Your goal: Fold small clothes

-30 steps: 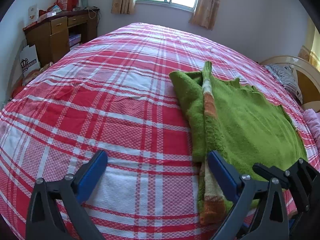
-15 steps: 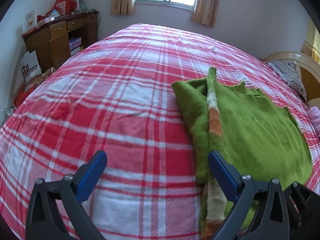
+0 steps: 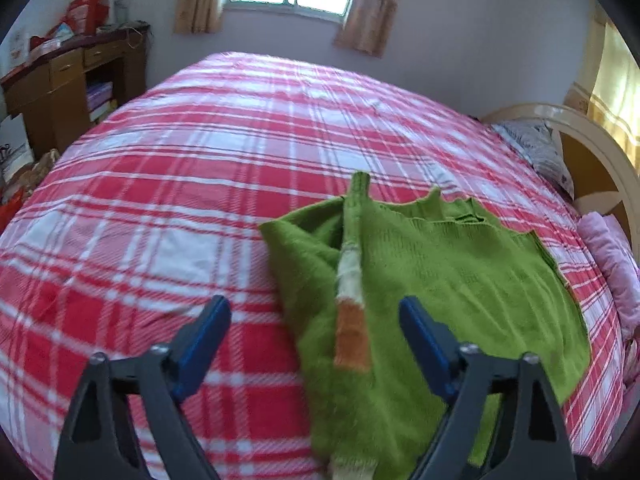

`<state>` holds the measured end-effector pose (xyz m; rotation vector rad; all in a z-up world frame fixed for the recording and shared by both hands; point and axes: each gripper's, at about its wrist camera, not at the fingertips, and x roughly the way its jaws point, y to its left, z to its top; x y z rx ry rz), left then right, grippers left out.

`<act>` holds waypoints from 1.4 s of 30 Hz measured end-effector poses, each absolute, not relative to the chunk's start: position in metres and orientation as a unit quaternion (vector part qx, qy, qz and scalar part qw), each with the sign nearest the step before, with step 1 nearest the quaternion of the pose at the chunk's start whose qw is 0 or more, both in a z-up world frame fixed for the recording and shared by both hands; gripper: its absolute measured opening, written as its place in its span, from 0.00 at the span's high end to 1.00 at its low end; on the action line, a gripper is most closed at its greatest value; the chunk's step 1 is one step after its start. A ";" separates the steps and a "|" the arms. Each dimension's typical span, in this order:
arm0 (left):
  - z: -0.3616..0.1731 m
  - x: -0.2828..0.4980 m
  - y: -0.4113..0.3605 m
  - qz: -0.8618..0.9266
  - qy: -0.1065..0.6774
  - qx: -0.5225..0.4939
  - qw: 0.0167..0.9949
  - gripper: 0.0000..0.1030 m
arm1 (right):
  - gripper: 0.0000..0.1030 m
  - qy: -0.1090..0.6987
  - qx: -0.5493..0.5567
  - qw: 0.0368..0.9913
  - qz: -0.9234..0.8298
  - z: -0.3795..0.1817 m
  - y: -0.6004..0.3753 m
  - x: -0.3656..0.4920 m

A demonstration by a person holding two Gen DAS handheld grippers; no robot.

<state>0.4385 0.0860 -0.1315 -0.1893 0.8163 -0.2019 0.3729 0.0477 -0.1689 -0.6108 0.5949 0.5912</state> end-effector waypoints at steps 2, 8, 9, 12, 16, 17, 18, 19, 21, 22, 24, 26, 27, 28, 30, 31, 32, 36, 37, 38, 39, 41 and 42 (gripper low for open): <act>-0.134 0.449 0.081 -0.102 0.403 -0.088 0.905 0.23 | 0.60 0.283 -0.292 0.869 0.282 -0.169 0.047 0.372; -0.142 0.470 0.083 -0.102 0.423 -0.105 0.894 0.33 | 0.60 0.281 -0.298 0.868 0.280 -0.171 0.049 0.373; -0.144 0.472 0.083 -0.105 0.427 -0.106 0.892 0.45 | 0.60 0.281 -0.299 0.868 0.279 -0.171 0.049 0.372; -0.149 0.471 0.083 -0.120 0.428 -0.109 0.889 0.77 | 0.62 0.281 -0.296 0.869 0.281 -0.170 0.049 0.371; -0.152 0.462 0.096 -0.137 0.415 -0.162 0.885 0.86 | 0.86 0.278 -0.294 0.867 0.289 -0.171 0.048 0.368; -0.154 0.461 0.103 -0.139 0.417 -0.187 0.879 0.86 | 0.88 0.273 -0.294 0.870 0.288 -0.170 0.048 0.366; -0.157 0.459 0.110 -0.143 0.415 -0.210 0.874 0.87 | 0.91 0.272 -0.292 0.870 0.289 -0.170 0.047 0.365; -0.160 0.459 0.115 -0.149 0.415 -0.230 0.867 0.87 | 0.92 0.271 -0.290 0.871 0.291 -0.169 0.047 0.364; -0.165 0.460 0.119 -0.157 0.420 -0.248 0.859 0.87 | 0.93 0.272 -0.286 0.871 0.293 -0.169 0.046 0.363; -0.165 0.460 0.120 -0.160 0.422 -0.254 0.856 0.87 | 0.93 0.274 -0.284 0.870 0.294 -0.169 0.046 0.363; -0.163 0.460 0.119 -0.162 0.424 -0.262 0.852 0.87 | 0.93 0.275 -0.271 0.872 0.302 -0.166 0.041 0.364; -0.160 0.459 0.121 -0.165 0.424 -0.270 0.848 0.87 | 0.93 0.278 -0.246 0.875 0.310 -0.159 0.033 0.366; -0.157 0.458 0.123 -0.169 0.422 -0.282 0.845 0.88 | 0.93 0.278 -0.232 0.878 0.314 -0.153 0.027 0.367; -0.153 0.459 0.125 -0.174 0.419 -0.293 0.842 0.88 | 0.93 0.278 -0.210 0.882 0.318 -0.148 0.020 0.368; -0.143 0.455 0.124 -0.182 0.411 -0.304 0.840 0.88 | 0.93 0.284 -0.171 0.886 0.324 -0.142 0.003 0.373; -0.138 0.453 0.123 -0.186 0.406 -0.306 0.841 0.88 | 0.93 0.286 -0.154 0.887 0.328 -0.139 -0.002 0.374; -0.133 0.453 0.121 -0.189 0.403 -0.307 0.842 0.88 | 0.93 0.286 -0.142 0.889 0.329 -0.136 -0.008 0.376; -0.114 0.448 0.108 -0.197 0.392 -0.303 0.846 0.88 | 0.93 0.284 -0.092 0.894 0.334 -0.123 -0.036 0.378; -0.110 0.448 0.104 -0.199 0.390 -0.303 0.846 0.88 | 0.93 0.283 -0.083 0.895 0.335 -0.121 -0.041 0.378; -0.106 0.448 0.101 -0.200 0.388 -0.301 0.848 0.88 | 0.93 0.282 -0.069 0.896 0.335 -0.118 -0.049 0.378; -0.102 0.448 0.096 -0.201 0.386 -0.301 0.848 0.88 | 0.94 0.280 -0.058 0.898 0.335 -0.116 -0.055 0.379; -0.094 0.449 0.087 -0.206 0.383 -0.299 0.850 0.88 | 0.94 0.276 -0.033 0.900 0.335 -0.112 -0.070 0.375; -0.092 0.452 0.084 -0.207 0.382 -0.297 0.851 0.88 | 0.94 0.275 -0.026 0.901 0.335 -0.112 -0.074 0.375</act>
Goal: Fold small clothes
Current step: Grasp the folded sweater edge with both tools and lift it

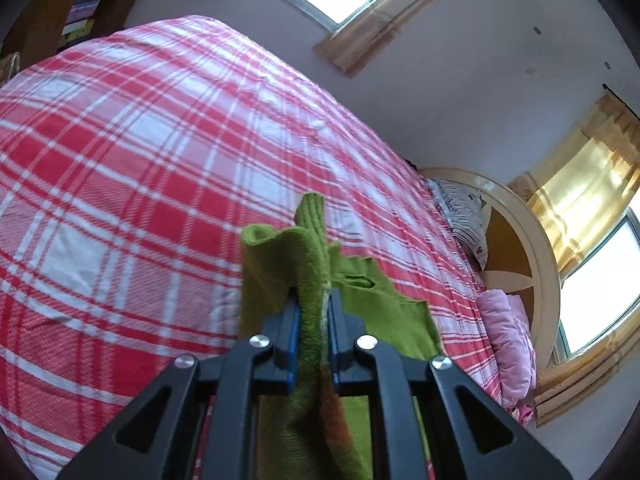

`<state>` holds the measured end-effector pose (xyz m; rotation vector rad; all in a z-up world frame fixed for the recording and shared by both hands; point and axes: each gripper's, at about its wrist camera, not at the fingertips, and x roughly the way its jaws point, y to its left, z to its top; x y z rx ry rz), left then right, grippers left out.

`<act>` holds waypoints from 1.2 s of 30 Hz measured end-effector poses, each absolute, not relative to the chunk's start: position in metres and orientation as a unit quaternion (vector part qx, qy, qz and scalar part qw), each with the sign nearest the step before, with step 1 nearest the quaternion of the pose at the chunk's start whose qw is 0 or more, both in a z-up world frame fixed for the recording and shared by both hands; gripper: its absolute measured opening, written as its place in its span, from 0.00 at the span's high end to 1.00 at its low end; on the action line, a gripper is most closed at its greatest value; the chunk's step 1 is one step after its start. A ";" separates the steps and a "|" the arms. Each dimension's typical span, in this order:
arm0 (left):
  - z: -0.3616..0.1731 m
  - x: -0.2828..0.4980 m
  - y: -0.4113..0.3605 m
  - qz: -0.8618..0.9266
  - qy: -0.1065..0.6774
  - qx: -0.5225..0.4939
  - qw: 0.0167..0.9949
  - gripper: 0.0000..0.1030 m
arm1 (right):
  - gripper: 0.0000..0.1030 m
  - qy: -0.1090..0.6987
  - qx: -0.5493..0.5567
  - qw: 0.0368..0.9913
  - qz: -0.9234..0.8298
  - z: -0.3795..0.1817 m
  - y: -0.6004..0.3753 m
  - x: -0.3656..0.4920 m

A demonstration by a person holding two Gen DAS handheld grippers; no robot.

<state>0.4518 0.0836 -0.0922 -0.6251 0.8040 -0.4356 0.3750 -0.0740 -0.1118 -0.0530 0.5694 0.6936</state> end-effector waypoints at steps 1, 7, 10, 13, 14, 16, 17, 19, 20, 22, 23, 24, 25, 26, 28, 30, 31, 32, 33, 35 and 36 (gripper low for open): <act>-0.088 0.452 0.078 -0.209 0.381 -0.292 0.852 0.88 | 0.94 0.274 -0.018 0.901 0.336 -0.112 -0.079 0.374; -0.067 0.455 0.049 -0.227 0.371 -0.278 0.857 0.88 | 0.94 0.263 0.030 0.903 0.338 -0.101 -0.116 0.371; -0.058 0.456 0.034 -0.238 0.368 -0.272 0.857 0.88 | 0.94 0.256 0.051 0.905 0.335 -0.094 -0.131 0.374; -0.049 0.457 0.017 -0.249 0.364 -0.264 0.858 0.88 | 0.94 0.250 0.076 0.907 0.331 -0.090 -0.152 0.373; -0.045 0.458 0.009 -0.254 0.363 -0.260 0.858 0.88 | 0.94 0.249 0.083 0.907 0.329 -0.089 -0.159 0.373; -0.040 0.459 -0.004 -0.260 0.360 -0.253 0.860 0.88 | 0.94 0.246 0.095 0.909 0.324 -0.087 -0.172 0.371; -0.039 0.459 -0.010 -0.263 0.360 -0.250 0.859 0.88 | 0.94 0.244 0.103 0.909 0.321 -0.086 -0.181 0.370; -0.037 0.462 -0.022 -0.270 0.361 -0.246 0.858 0.88 | 0.94 0.242 0.111 0.911 0.316 -0.083 -0.193 0.367; -0.037 0.463 -0.029 -0.273 0.362 -0.245 0.857 0.88 | 0.94 0.241 0.117 0.911 0.313 -0.082 -0.200 0.366; -0.037 0.464 -0.043 -0.280 0.364 -0.241 0.855 0.88 | 0.94 0.239 0.124 0.913 0.308 -0.081 -0.211 0.364; -0.038 0.465 -0.049 -0.283 0.365 -0.240 0.854 0.88 | 0.94 0.238 0.125 0.914 0.304 -0.081 -0.217 0.363; -0.038 0.466 -0.057 -0.286 0.367 -0.238 0.853 0.88 | 0.94 0.238 0.128 0.915 0.300 -0.080 -0.221 0.361; -0.038 0.466 -0.065 -0.289 0.368 -0.235 0.852 0.88 | 0.94 0.238 0.132 0.915 0.298 -0.080 -0.227 0.360; -0.038 0.466 -0.069 -0.291 0.369 -0.233 0.851 0.88 | 0.94 0.238 0.137 0.915 0.295 -0.081 -0.232 0.359; -0.039 0.467 -0.082 -0.297 0.372 -0.227 0.850 0.88 | 0.94 0.238 0.146 0.916 0.289 -0.082 -0.243 0.357; -0.041 0.470 -0.093 -0.300 0.376 -0.226 0.847 0.88 | 0.94 0.237 0.156 0.916 0.283 -0.083 -0.255 0.355; -0.042 0.471 -0.098 -0.302 0.378 -0.225 0.845 0.88 | 0.94 0.236 0.162 0.916 0.281 -0.083 -0.260 0.354; -0.044 0.473 -0.103 -0.303 0.381 -0.224 0.844 0.88 | 0.94 0.236 0.169 0.916 0.278 -0.084 -0.266 0.355; -0.046 0.475 -0.111 -0.305 0.386 -0.222 0.842 0.88 | 0.94 0.237 0.175 0.915 0.277 -0.085 -0.271 0.354; -0.047 0.478 -0.122 -0.306 0.391 -0.213 0.841 0.88 | 0.94 0.239 0.185 0.914 0.271 -0.089 -0.282 0.354; -0.048 0.479 -0.129 -0.308 0.393 -0.208 0.841 0.88 | 0.94 0.241 0.188 0.913 0.269 -0.090 -0.285 0.353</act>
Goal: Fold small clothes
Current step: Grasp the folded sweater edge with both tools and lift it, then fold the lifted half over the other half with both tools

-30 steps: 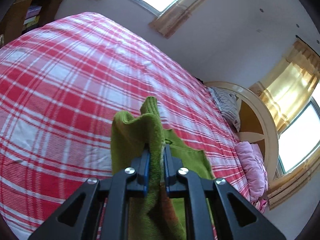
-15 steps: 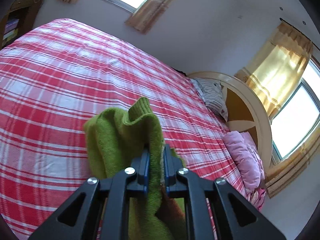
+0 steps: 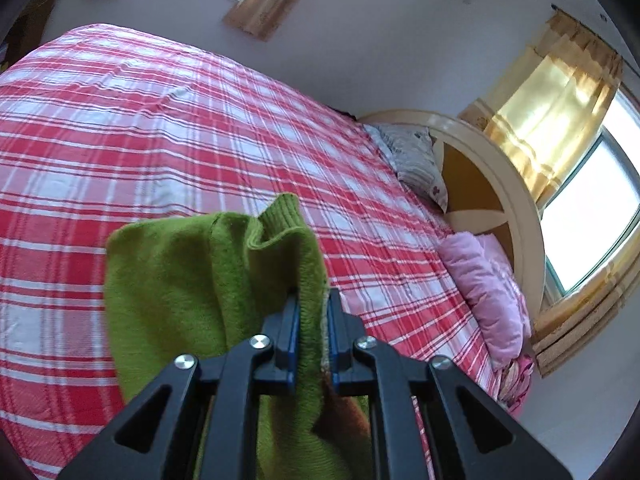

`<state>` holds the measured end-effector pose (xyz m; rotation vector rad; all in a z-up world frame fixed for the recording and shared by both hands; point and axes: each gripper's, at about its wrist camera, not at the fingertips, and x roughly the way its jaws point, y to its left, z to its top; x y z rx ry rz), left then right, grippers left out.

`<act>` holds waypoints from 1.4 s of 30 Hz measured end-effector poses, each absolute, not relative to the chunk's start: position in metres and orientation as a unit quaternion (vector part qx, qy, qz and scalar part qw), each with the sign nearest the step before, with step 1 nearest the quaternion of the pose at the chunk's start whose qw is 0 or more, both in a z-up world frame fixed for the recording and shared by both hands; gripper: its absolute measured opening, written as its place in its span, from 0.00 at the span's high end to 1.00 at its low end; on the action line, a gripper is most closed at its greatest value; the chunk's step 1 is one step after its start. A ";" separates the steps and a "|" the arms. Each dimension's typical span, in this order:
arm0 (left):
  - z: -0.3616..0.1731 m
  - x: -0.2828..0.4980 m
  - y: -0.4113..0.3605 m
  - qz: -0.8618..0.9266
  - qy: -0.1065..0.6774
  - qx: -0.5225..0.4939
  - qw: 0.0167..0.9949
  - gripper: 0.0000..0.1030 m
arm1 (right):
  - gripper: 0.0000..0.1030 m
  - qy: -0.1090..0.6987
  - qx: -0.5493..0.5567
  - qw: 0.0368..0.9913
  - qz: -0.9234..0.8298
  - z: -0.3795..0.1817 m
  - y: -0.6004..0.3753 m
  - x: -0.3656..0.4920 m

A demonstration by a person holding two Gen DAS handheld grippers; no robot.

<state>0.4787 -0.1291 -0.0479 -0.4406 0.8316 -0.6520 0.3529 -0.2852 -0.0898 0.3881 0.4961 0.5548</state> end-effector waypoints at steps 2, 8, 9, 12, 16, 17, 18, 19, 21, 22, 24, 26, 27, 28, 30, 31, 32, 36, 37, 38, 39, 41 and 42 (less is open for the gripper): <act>-0.052 0.480 -0.140 -0.313 0.400 -0.202 0.837 0.88 | 0.94 0.244 0.199 0.912 0.265 -0.094 -0.295 0.352; -0.067 0.485 -0.172 -0.322 0.421 -0.183 0.828 0.88 | 0.94 0.255 0.227 0.907 0.247 -0.111 -0.323 0.345; -0.072 0.486 -0.179 -0.323 0.426 -0.180 0.826 0.88 | 0.94 0.257 0.232 0.906 0.244 -0.113 -0.327 0.344; -0.082 0.486 -0.194 -0.324 0.435 -0.171 0.823 0.88 | 0.94 0.265 0.244 0.903 0.232 -0.122 -0.338 0.341; -0.093 0.484 -0.215 -0.328 0.441 -0.148 0.822 0.88 | 0.94 0.272 0.256 0.902 0.217 -0.132 -0.350 0.337; -0.094 0.483 -0.219 -0.328 0.440 -0.142 0.824 0.88 | 0.94 0.273 0.260 0.901 0.213 -0.134 -0.352 0.335; -0.095 0.481 -0.223 -0.325 0.439 -0.131 0.827 0.87 | 0.94 0.275 0.265 0.900 0.209 -0.137 -0.355 0.334; -0.093 0.478 -0.225 -0.328 0.437 -0.127 0.828 0.86 | 0.94 0.278 0.270 0.899 0.204 -0.139 -0.358 0.334; -0.084 0.467 -0.226 -0.347 0.423 -0.120 0.828 0.86 | 0.94 0.281 0.278 0.897 0.197 -0.144 -0.363 0.331; -0.079 0.464 -0.225 -0.347 0.415 -0.112 0.834 0.80 | 0.94 0.283 0.283 0.896 0.193 -0.147 -0.365 0.330; -0.067 0.450 -0.216 -0.343 0.393 -0.088 0.849 0.60 | 0.94 0.288 0.292 0.893 0.188 -0.152 -0.369 0.328; -0.058 0.437 -0.202 -0.342 0.372 -0.080 0.859 0.42 | 0.94 0.293 0.307 0.887 0.181 -0.158 -0.375 0.326; -0.055 0.429 -0.192 -0.333 0.365 -0.074 0.866 0.34 | 0.93 0.293 0.312 0.886 0.179 -0.159 -0.376 0.326; -0.056 0.424 -0.183 -0.326 0.360 -0.069 0.871 0.32 | 0.92 0.293 0.316 0.885 0.179 -0.159 -0.377 0.325; -0.063 0.411 -0.160 -0.306 0.355 -0.048 0.882 0.32 | 0.80 0.286 0.319 0.888 0.169 -0.157 -0.380 0.321; -0.068 0.409 -0.154 -0.294 0.356 -0.040 0.886 0.30 | 0.61 0.285 0.321 0.890 0.155 -0.157 -0.382 0.320; -0.075 0.403 -0.141 -0.275 0.357 -0.026 0.893 0.29 | 0.52 0.281 0.328 0.891 0.141 -0.156 -0.387 0.316; -0.098 0.387 -0.113 -0.228 0.354 0.012 0.907 0.25 | 0.47 0.238 0.291 0.923 0.088 -0.130 -0.393 0.298; -0.104 0.384 -0.108 -0.226 0.355 0.014 0.907 0.25 | 0.47 0.231 0.264 0.932 0.090 -0.120 -0.387 0.299; -0.109 0.382 -0.105 -0.226 0.357 0.014 0.906 0.24 | 0.47 0.228 0.238 0.939 0.100 -0.109 -0.379 0.303; -0.114 0.381 -0.103 -0.226 0.359 0.011 0.905 0.23 | 0.47 0.229 0.223 0.940 0.120 -0.101 -0.372 0.309; -0.117 0.381 -0.101 -0.225 0.361 0.002 0.905 0.21 | 0.47 0.231 0.201 0.938 0.163 -0.085 -0.354 0.326; -0.117 0.382 -0.101 -0.227 0.360 -0.001 0.905 0.21 | 0.47 0.237 0.184 0.936 0.183 -0.079 -0.342 0.338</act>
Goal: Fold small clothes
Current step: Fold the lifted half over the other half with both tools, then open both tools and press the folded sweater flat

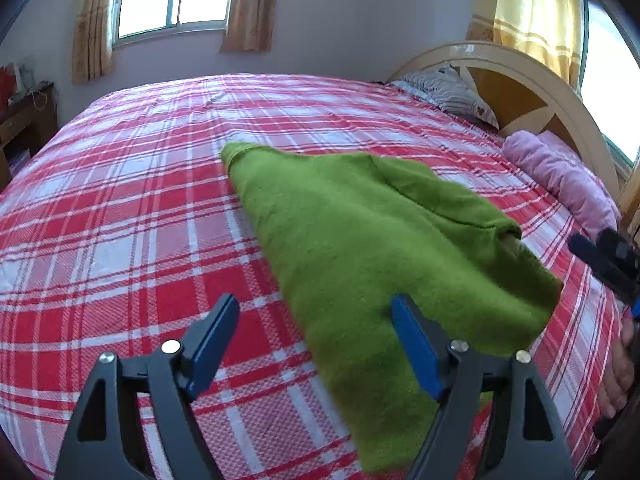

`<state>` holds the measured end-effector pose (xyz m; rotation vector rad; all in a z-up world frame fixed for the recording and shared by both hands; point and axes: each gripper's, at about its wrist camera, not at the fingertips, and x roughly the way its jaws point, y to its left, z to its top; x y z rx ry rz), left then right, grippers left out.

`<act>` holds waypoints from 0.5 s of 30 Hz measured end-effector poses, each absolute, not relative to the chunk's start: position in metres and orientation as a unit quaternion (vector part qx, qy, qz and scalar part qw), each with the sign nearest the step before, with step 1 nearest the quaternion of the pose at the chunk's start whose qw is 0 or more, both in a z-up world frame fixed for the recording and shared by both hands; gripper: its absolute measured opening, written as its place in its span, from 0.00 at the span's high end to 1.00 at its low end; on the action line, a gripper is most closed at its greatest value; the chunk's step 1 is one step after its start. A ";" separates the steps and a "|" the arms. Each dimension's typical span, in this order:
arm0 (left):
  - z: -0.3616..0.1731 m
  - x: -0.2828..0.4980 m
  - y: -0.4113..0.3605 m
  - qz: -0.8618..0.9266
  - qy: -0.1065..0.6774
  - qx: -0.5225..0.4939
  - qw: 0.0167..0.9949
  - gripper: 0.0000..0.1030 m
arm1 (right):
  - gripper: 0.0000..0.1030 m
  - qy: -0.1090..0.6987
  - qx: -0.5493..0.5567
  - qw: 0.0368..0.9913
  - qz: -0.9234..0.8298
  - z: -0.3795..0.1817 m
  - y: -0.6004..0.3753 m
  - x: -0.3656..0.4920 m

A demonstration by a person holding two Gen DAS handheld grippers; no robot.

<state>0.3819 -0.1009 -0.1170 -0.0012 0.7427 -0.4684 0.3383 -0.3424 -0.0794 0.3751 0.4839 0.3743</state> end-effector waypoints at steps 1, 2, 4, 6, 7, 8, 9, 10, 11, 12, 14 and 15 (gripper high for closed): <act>-0.117 0.382 -0.102 -0.227 0.359 0.001 0.905 0.20 | 0.47 0.248 0.170 0.934 0.195 -0.078 -0.333 0.350; -0.117 0.382 -0.104 -0.223 0.357 0.006 0.907 0.18 | 0.47 0.260 0.158 0.931 0.200 -0.078 -0.325 0.365; -0.119 0.379 -0.106 -0.219 0.348 0.019 0.911 0.16 | 0.49 0.286 0.151 0.927 0.190 -0.083 -0.319 0.384; -0.122 0.375 -0.104 -0.217 0.342 0.023 0.914 0.13 | 0.51 0.309 0.149 0.928 0.145 -0.096 -0.326 0.403; -0.125 0.375 -0.102 -0.217 0.342 0.018 0.914 0.11 | 0.51 0.328 0.157 0.924 0.119 -0.106 -0.334 0.408; -0.126 0.376 -0.098 -0.217 0.345 0.008 0.913 0.09 | 0.51 0.354 0.178 0.913 0.098 -0.120 -0.345 0.413; -0.128 0.377 -0.095 -0.220 0.347 -0.002 0.912 0.07 | 0.52 0.365 0.207 0.903 0.094 -0.135 -0.356 0.414; -0.130 0.378 -0.093 -0.224 0.350 -0.011 0.910 0.06 | 0.53 0.360 0.219 0.902 0.093 -0.142 -0.363 0.408; -0.131 0.379 -0.091 -0.228 0.352 -0.017 0.908 0.06 | 0.53 0.356 0.216 0.905 0.089 -0.143 -0.365 0.401; -0.132 0.379 -0.091 -0.229 0.352 -0.020 0.907 0.06 | 0.53 0.360 0.214 0.904 0.085 -0.143 -0.366 0.398; -0.133 0.379 -0.091 -0.232 0.354 -0.023 0.906 0.02 | 0.53 0.340 0.202 0.916 0.070 -0.133 -0.364 0.387; -0.133 0.380 -0.092 -0.229 0.357 -0.023 0.905 0.00 | 0.53 0.321 0.184 0.927 0.055 -0.124 -0.360 0.383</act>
